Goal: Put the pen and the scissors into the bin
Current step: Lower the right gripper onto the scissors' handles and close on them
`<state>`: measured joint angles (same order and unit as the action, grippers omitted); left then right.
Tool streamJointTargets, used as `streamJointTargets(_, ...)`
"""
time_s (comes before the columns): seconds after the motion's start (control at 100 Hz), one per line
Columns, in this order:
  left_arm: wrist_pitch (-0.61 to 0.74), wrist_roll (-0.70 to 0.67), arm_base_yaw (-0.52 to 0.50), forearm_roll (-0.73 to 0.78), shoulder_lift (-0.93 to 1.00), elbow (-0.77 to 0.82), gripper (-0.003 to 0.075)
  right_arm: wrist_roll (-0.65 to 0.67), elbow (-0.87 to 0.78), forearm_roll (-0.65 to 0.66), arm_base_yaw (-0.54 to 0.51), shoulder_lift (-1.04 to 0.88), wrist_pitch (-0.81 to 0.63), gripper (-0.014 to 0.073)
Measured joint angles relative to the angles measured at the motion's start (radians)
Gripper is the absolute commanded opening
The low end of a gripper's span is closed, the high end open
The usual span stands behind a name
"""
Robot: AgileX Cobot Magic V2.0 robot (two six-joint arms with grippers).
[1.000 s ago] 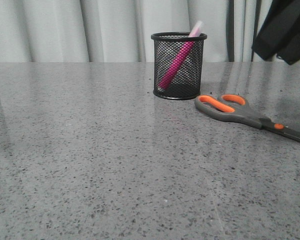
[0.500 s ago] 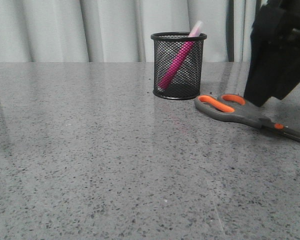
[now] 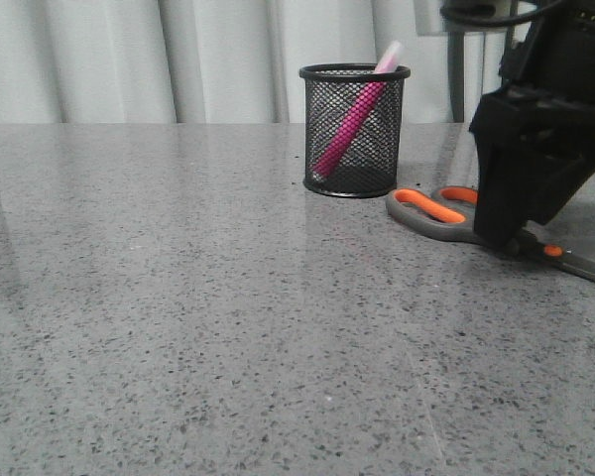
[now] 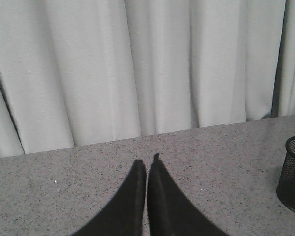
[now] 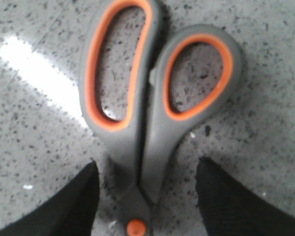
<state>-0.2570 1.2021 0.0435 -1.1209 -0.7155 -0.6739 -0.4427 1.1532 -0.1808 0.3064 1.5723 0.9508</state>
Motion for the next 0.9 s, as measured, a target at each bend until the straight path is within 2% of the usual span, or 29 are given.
streamJointTargets(0.9, 0.000, 0.000, 0.000, -0.002, 0.000, 0.000, -0.0018, 0.002, 0.002, 0.000, 0.000, 0.015, -0.024, 0.0390)
